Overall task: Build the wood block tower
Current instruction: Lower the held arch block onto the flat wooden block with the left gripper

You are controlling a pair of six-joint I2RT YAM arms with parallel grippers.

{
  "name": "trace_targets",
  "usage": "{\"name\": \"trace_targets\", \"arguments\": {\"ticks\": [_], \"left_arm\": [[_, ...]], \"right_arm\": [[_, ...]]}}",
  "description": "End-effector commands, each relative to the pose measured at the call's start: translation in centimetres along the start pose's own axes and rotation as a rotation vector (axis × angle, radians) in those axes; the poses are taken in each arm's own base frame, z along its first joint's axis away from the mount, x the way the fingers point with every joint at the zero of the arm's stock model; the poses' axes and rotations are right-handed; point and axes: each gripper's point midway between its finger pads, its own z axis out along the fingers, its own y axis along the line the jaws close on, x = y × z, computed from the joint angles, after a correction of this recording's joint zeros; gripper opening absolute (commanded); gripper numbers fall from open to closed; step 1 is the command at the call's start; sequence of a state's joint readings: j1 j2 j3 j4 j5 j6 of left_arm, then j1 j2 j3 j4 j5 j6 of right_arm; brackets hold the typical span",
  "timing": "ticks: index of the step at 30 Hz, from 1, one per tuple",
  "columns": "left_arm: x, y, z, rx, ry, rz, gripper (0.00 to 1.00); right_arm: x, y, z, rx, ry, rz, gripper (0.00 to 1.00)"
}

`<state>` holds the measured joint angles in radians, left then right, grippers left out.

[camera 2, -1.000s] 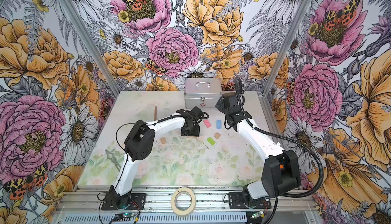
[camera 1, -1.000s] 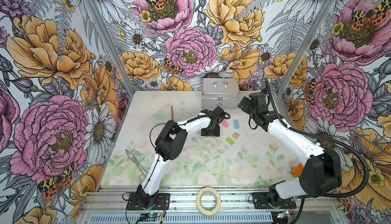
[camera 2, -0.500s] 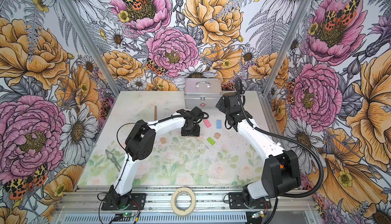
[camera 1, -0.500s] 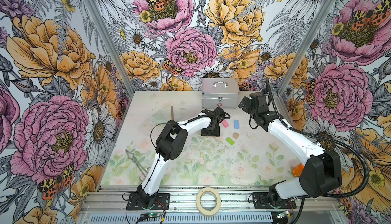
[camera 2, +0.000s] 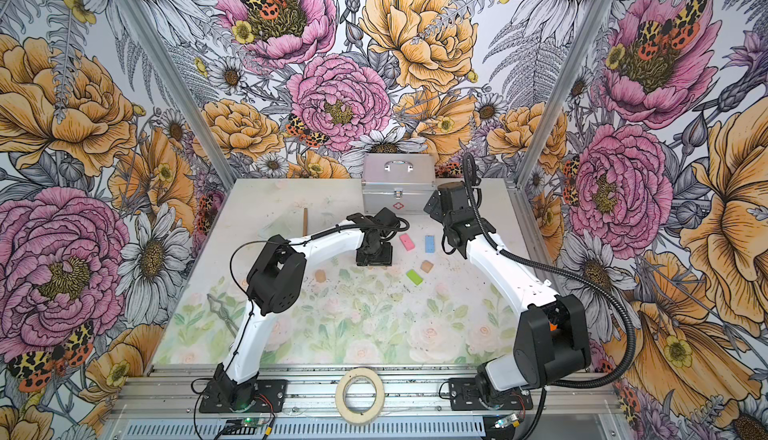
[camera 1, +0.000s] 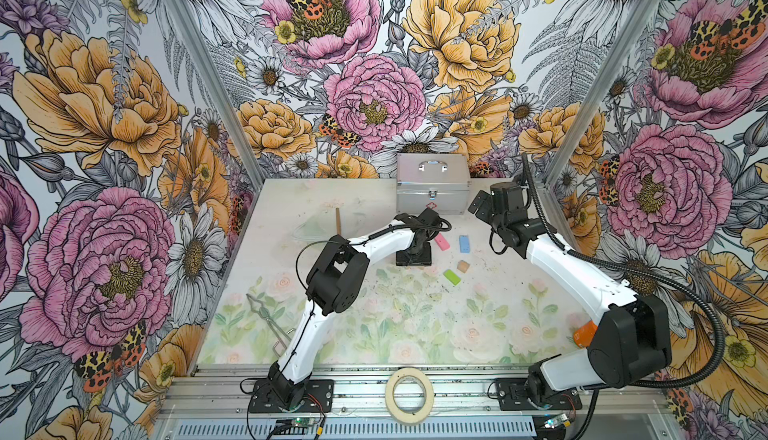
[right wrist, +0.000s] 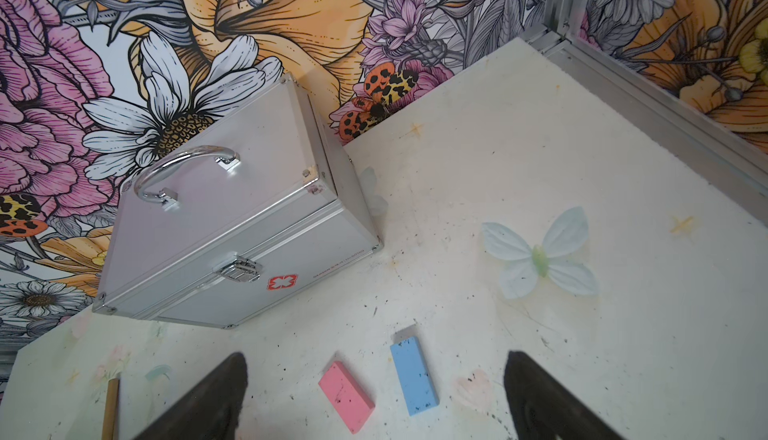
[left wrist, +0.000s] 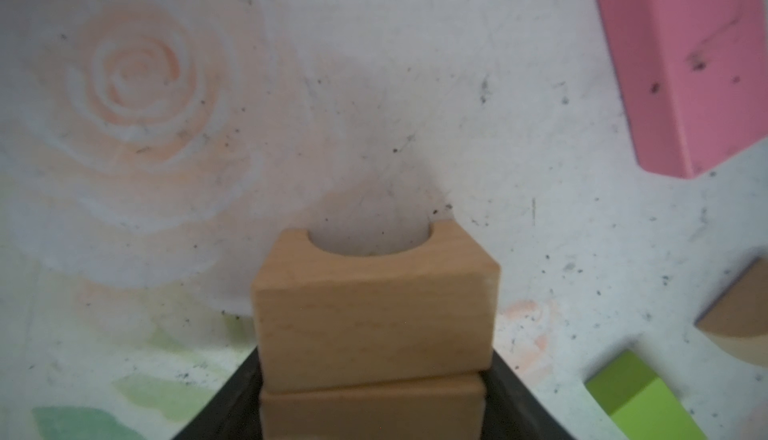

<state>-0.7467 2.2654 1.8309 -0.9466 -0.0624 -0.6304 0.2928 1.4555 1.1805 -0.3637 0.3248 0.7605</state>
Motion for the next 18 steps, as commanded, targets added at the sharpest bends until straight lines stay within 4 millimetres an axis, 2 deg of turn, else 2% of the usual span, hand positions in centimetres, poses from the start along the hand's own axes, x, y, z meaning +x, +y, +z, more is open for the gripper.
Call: {"name": "trace_targets", "arguments": {"ticks": [1, 10, 18], "left_arm": [[-0.61, 0.37, 0.21, -0.01, -0.007, -0.027, 0.68], [-0.57, 0.23, 0.22, -0.007, -0.005, -0.022, 0.75], [-0.64, -0.08, -0.24, -0.001, -0.015, -0.009, 0.9]], "right_arm": [[0.08, -0.28, 0.15, 0.003, 0.004, 0.008, 0.98], [0.13, -0.35, 0.18, 0.003, 0.007, 0.008, 0.98], [0.15, -0.39, 0.22, 0.003, 0.009, 0.01, 0.98]]}}
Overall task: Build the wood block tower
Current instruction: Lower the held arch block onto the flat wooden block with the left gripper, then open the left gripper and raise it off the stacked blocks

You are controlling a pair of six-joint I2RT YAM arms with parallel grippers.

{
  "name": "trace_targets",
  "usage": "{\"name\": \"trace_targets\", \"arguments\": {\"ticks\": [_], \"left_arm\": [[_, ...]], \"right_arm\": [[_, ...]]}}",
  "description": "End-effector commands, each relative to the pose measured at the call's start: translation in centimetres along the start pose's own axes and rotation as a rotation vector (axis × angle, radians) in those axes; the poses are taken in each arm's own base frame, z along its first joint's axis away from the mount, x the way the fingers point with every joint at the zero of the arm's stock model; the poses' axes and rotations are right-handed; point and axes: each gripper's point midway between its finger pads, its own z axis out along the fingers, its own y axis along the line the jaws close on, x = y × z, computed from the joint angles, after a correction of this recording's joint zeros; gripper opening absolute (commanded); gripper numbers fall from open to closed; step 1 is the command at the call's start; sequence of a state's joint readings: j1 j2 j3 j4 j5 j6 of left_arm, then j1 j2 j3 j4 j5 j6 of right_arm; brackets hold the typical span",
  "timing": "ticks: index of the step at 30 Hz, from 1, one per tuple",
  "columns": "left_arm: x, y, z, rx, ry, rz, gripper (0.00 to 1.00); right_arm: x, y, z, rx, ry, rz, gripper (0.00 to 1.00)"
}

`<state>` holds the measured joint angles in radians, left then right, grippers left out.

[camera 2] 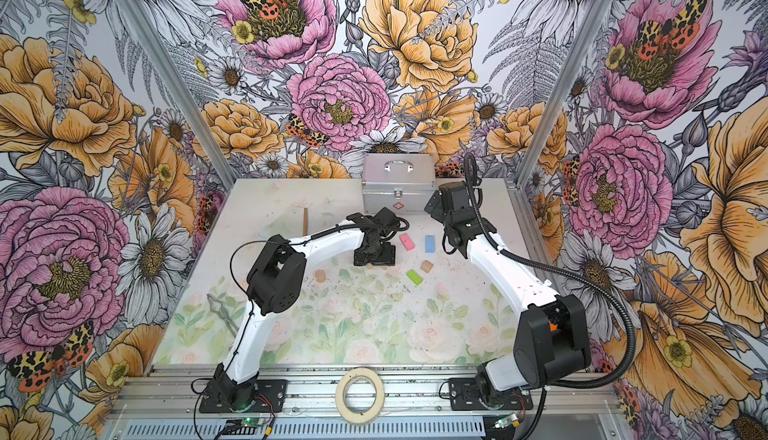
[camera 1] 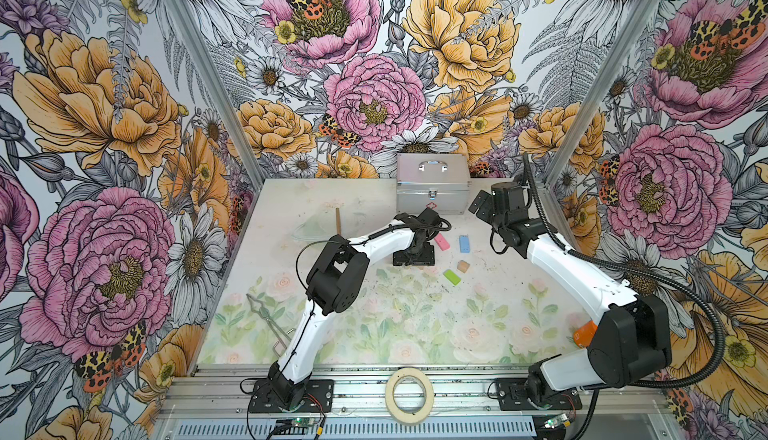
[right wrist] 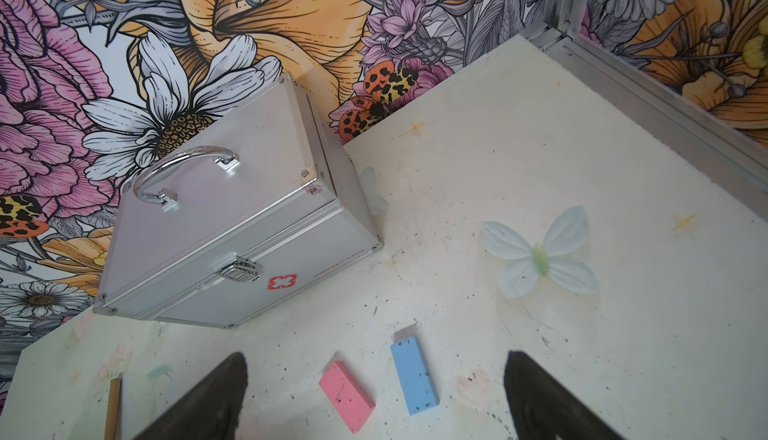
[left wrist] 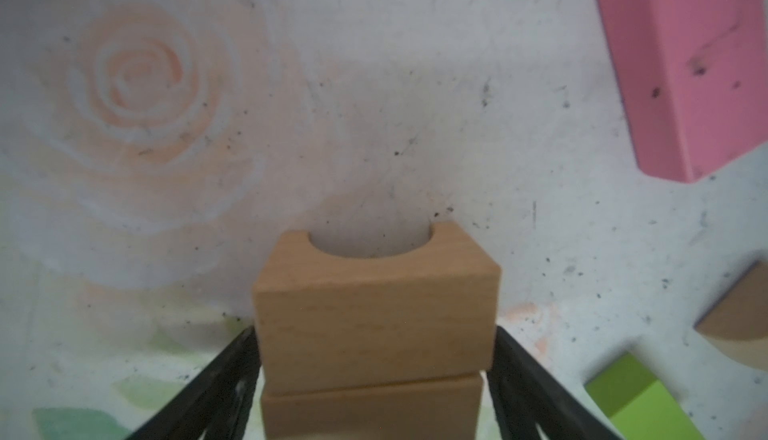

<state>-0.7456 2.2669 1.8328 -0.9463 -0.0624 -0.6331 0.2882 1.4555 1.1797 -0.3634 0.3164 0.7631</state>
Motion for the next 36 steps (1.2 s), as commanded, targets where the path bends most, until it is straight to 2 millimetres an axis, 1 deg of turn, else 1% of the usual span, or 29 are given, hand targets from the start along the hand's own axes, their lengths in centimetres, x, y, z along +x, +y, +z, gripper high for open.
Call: {"name": "trace_targets", "arguments": {"ticks": [1, 3, 10, 13, 19, 24, 27, 30, 33, 34, 35, 36], "left_arm": [[-0.5, -0.1, -0.3, -0.002, -0.014, -0.002, 0.93], [-0.6, -0.3, -0.7, 0.004, -0.022, 0.007, 0.99], [-0.7, -1.0, -2.3, 0.03, -0.045, 0.03, 0.99], [-1.0, -1.6, -3.6, 0.052, -0.066, 0.04, 0.99], [-1.7, -2.8, -7.1, 0.101, -0.128, 0.066, 0.99], [-2.3, -3.2, -10.0, 0.125, -0.187, 0.079, 0.99], [-2.8, -2.7, -12.0, 0.126, -0.234, 0.087, 0.99], [-3.2, -1.7, -14.4, 0.121, -0.288, 0.096, 0.99], [-3.7, 0.3, -16.9, 0.106, -0.345, 0.098, 0.98], [-4.0, 1.3, -17.7, 0.095, -0.37, 0.094, 0.95], [-4.2, 2.3, -19.3, 0.106, -0.403, 0.088, 0.91], [-4.3, 3.2, -19.8, 0.109, -0.424, 0.081, 0.87]], "right_arm": [[0.2, -0.3, 0.2, 0.005, 0.005, 0.005, 0.98], [0.2, -0.3, 0.2, 0.005, 0.006, 0.005, 0.98], [0.2, -0.3, 0.2, 0.001, 0.008, 0.005, 0.98], [0.2, -0.3, 0.1, 0.002, 0.007, 0.005, 0.98], [0.6, 0.0, 0.5, -0.006, 0.026, -0.007, 0.98], [0.8, 0.1, 0.7, 0.001, 0.048, -0.012, 1.0], [0.8, 0.3, 0.6, -0.005, 0.062, -0.02, 1.0], [0.8, 1.0, 0.5, -0.034, 0.076, -0.028, 1.0], [0.7, 2.1, 0.3, -0.087, 0.095, -0.039, 0.97], [0.8, 2.7, 0.2, -0.113, 0.108, -0.047, 0.94], [1.0, 3.3, 0.1, -0.141, 0.122, -0.061, 0.92], [1.2, 3.9, 0.1, -0.17, 0.135, -0.071, 0.9]]}}
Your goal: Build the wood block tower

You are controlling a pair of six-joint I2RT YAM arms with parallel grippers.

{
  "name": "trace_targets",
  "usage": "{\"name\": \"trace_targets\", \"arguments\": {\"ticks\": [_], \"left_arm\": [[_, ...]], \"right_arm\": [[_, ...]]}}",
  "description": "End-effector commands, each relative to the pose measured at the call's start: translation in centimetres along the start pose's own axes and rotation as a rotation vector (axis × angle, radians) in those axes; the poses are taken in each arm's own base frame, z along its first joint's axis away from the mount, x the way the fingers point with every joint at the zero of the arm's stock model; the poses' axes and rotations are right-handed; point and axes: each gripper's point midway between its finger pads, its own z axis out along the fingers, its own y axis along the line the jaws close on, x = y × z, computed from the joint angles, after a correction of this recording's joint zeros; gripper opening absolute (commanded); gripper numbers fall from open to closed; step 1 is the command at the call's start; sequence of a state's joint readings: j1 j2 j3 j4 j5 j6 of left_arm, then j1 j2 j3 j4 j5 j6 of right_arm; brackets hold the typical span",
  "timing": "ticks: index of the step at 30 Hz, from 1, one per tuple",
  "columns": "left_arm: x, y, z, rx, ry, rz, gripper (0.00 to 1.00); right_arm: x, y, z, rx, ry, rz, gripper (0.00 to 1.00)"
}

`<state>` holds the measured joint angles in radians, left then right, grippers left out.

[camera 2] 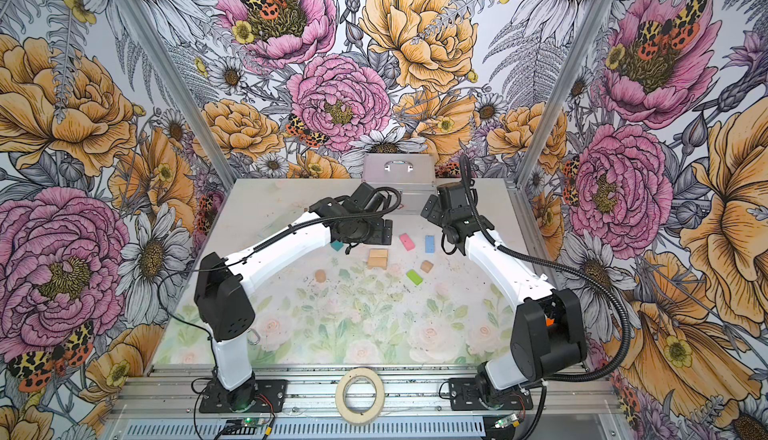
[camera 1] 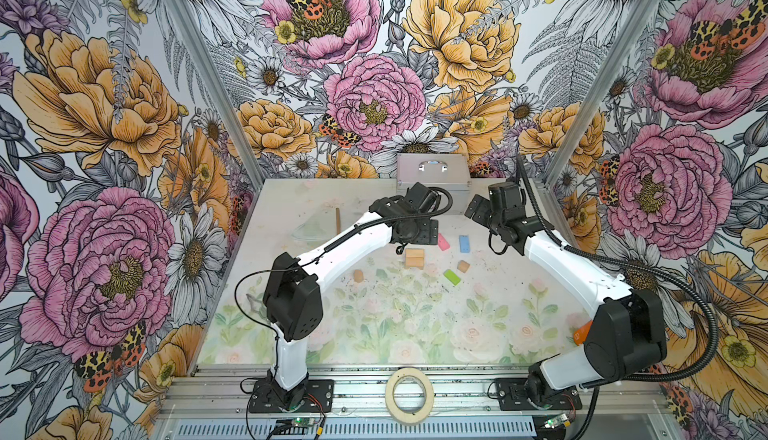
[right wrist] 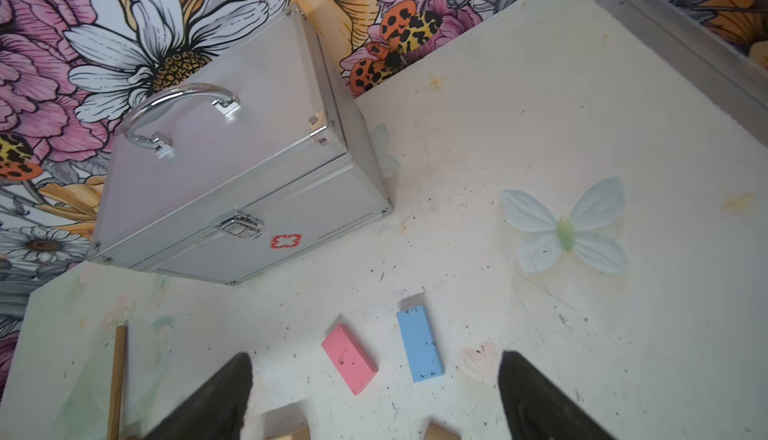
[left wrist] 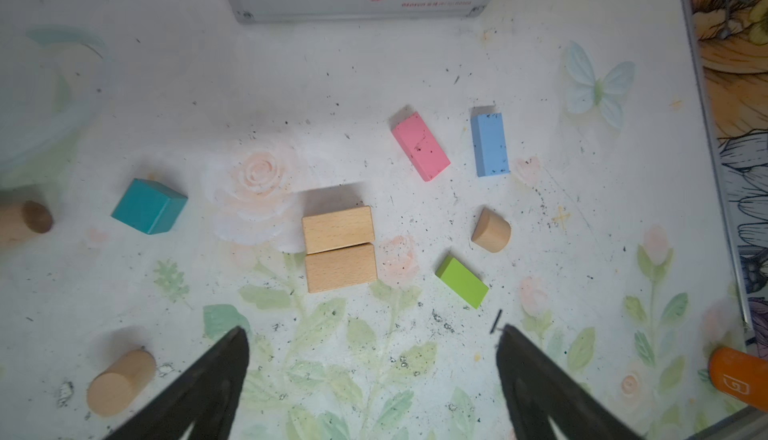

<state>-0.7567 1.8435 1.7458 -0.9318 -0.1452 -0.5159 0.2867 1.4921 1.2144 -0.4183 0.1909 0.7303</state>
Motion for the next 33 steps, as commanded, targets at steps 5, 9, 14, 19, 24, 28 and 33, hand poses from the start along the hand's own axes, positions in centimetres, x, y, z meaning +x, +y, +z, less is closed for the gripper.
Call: {"name": "trace_targets", "arguments": {"ticks": [5, 9, 14, 19, 24, 28, 33], "left_arm": [[-2.2, 6.0, -4.1, 0.164, -0.206, -0.1, 0.53], [-1.6, 6.2, -4.7, 0.335, -0.291, -0.143, 0.38], [0.3, 7.3, -3.0, 0.371, -0.27, -0.146, 0.26], [1.3, 8.2, -0.6, 0.455, -0.248, -0.214, 0.16], [2.5, 8.3, 2.3, 0.471, -0.181, -0.241, 0.1], [3.4, 8.0, 4.3, 0.477, -0.137, -0.258, 0.08], [3.8, 8.2, 6.1, 0.458, -0.108, -0.27, 0.08]], "right_arm": [[1.0, 4.9, 0.5, -0.235, 0.102, -0.094, 0.79], [2.6, 6.0, 1.7, -0.29, 0.181, -0.11, 0.69], [5.8, 8.8, 3.5, -0.402, 0.323, -0.132, 0.41], [8.3, 10.7, 5.0, -0.42, 0.373, -0.191, 0.2], [10.3, 11.3, 7.1, -0.415, 0.433, -0.191, 0.07], [11.6, 10.9, 8.3, -0.384, 0.464, -0.188, 0.0], [12.7, 9.2, 8.8, -0.317, 0.476, -0.187, 0.0]]}}
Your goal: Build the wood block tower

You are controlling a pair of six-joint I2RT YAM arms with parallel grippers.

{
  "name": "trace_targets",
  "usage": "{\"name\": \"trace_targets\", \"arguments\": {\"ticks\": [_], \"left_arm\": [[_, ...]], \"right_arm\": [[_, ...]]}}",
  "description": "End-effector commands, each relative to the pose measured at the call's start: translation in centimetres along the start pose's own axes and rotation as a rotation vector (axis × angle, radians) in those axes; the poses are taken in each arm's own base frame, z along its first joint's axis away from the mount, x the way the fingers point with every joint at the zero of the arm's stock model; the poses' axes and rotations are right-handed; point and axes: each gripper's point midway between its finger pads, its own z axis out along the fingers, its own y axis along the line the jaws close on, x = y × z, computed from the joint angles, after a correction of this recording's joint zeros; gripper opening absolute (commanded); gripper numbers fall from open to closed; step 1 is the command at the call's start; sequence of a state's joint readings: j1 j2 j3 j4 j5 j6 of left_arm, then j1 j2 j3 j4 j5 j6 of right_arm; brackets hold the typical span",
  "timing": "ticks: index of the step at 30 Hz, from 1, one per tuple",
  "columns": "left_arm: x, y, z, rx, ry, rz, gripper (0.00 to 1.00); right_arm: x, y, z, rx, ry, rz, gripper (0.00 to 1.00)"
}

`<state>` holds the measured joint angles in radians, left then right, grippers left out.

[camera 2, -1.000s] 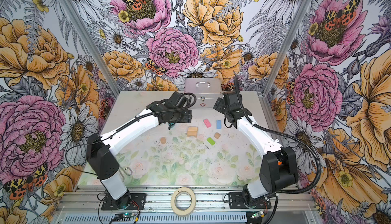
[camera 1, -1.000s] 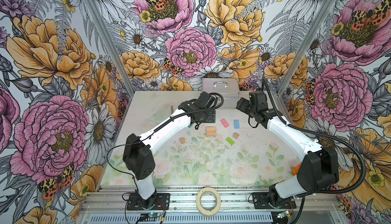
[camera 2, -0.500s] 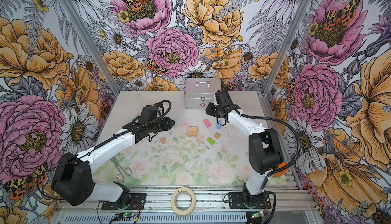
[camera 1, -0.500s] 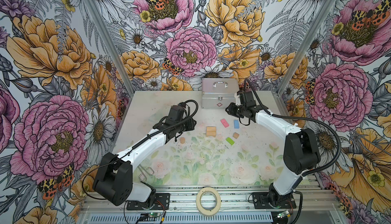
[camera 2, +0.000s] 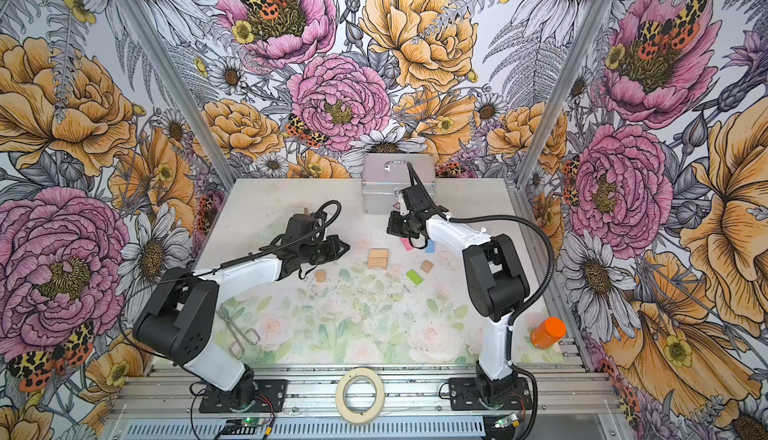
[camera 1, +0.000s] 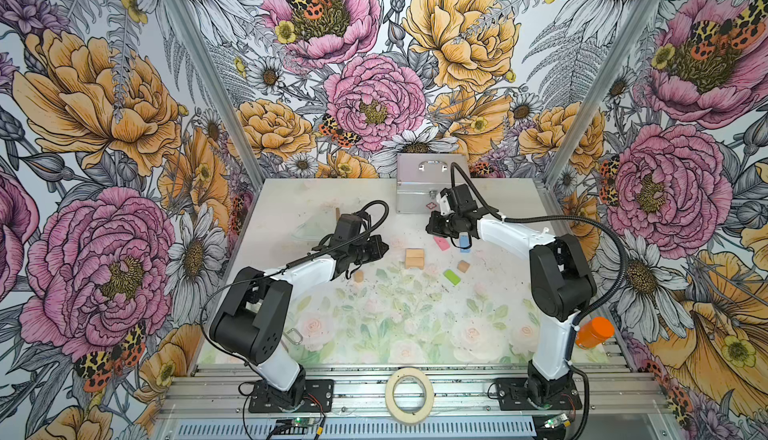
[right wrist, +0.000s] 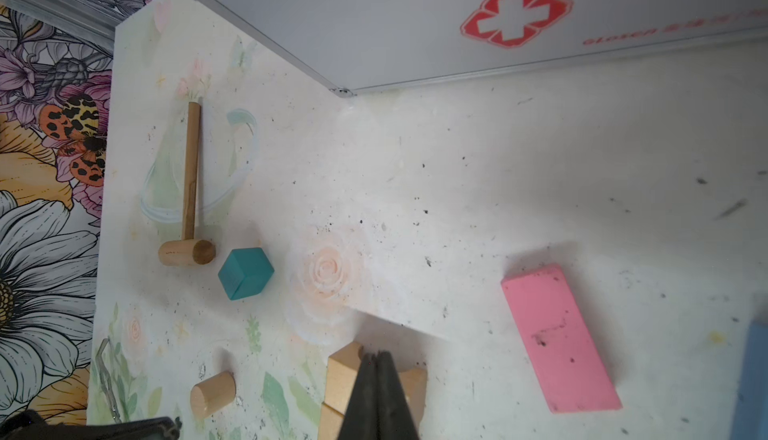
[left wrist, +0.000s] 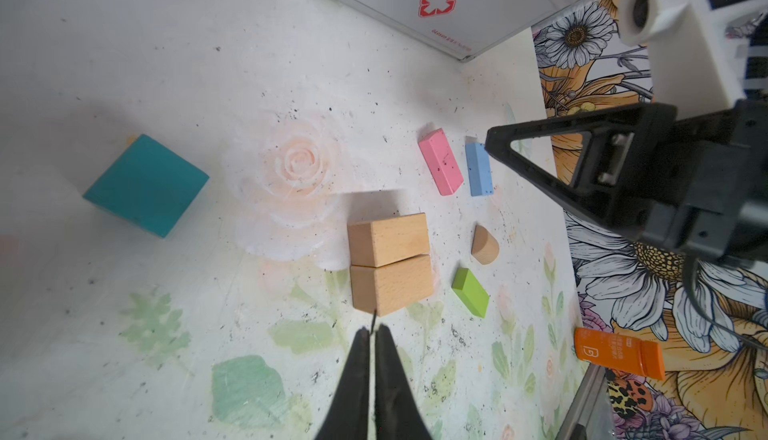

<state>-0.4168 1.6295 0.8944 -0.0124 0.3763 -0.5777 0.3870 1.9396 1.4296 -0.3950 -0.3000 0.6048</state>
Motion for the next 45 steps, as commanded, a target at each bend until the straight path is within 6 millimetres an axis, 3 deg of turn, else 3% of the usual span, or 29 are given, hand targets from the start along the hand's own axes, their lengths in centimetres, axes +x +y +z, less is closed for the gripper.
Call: {"name": "trace_targets", "arguments": {"ticks": [1, 10, 24, 25, 30, 45], "left_arm": [[-0.4, -0.9, 0.7, 0.042, -0.01, 0.011, 0.07], [-1.0, 0.0, 2.8, -0.005, 0.009, -0.001, 0.03], [-1.3, 0.5, 4.3, -0.118, 0.017, 0.021, 0.0], [-0.5, 1.6, 5.3, -0.144, 0.049, 0.01, 0.0], [-0.3, 2.0, 6.2, -0.169, 0.063, 0.007, 0.0], [0.5, 2.3, 7.1, -0.242, 0.099, 0.041, 0.0]], "right_arm": [[0.3, -0.5, 0.1, 0.034, -0.009, 0.006, 0.0], [2.0, -2.3, 0.6, 0.094, 0.012, 0.041, 0.0], [4.4, -2.7, 1.1, 0.128, 0.043, 0.04, 0.0], [4.5, -2.7, 1.2, 0.129, 0.046, 0.04, 0.0], [4.8, -2.9, 1.4, 0.145, 0.043, 0.042, 0.0], [6.0, -3.0, 2.0, 0.151, 0.07, 0.053, 0.0]]}}
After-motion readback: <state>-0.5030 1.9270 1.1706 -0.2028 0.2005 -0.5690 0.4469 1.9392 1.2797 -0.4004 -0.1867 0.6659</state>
